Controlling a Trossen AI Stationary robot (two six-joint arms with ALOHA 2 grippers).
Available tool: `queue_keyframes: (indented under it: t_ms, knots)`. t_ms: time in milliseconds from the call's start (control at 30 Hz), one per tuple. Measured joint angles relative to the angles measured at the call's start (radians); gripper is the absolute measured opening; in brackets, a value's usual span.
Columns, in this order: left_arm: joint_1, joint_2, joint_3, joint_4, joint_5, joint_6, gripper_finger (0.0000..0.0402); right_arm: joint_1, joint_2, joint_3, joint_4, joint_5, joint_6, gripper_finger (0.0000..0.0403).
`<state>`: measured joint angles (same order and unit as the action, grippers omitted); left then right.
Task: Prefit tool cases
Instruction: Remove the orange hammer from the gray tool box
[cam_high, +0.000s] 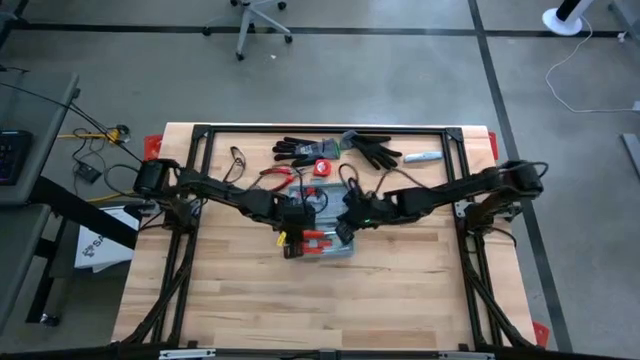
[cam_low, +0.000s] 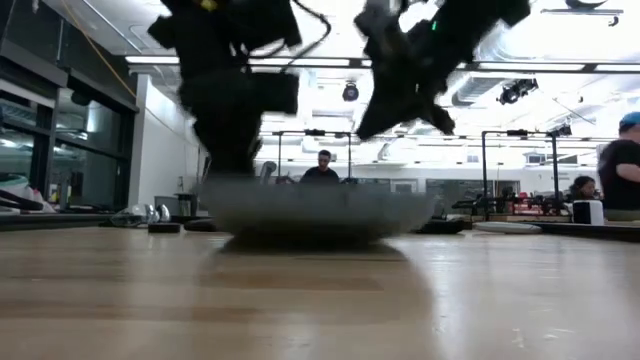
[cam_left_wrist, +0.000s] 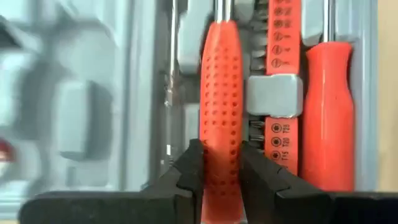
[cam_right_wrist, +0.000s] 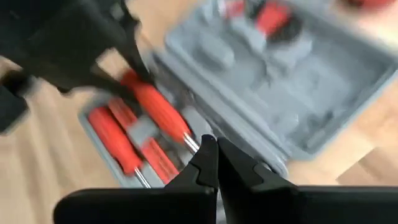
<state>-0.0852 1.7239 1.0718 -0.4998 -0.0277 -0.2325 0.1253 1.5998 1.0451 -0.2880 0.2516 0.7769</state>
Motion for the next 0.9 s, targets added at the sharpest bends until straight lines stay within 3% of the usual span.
queue_keyframes:
  t_ms: [100, 433, 700, 900]
  knots:
    - [0.009, -0.05, 0.008, 0.007, -0.017, -0.01, 0.0001, 0.0, -0.046, 0.002, -0.023, 0.042, -0.002, 0.0]
    - [0.048, -0.156, 0.01, 0.028, -0.056, -0.029, 0.0003, -0.001, -0.084, 0.002, -0.098, 0.067, -0.028, 0.0]
    - [0.05, -0.094, 0.003, 0.055, -0.017, -0.021, 0.0001, -0.016, -0.05, 0.003, -0.193, -0.022, -0.081, 0.0]
    - [0.045, -0.06, 0.003, 0.112, 0.016, -0.028, 0.0001, -0.04, 0.059, 0.003, -0.2, -0.07, -0.102, 0.0]
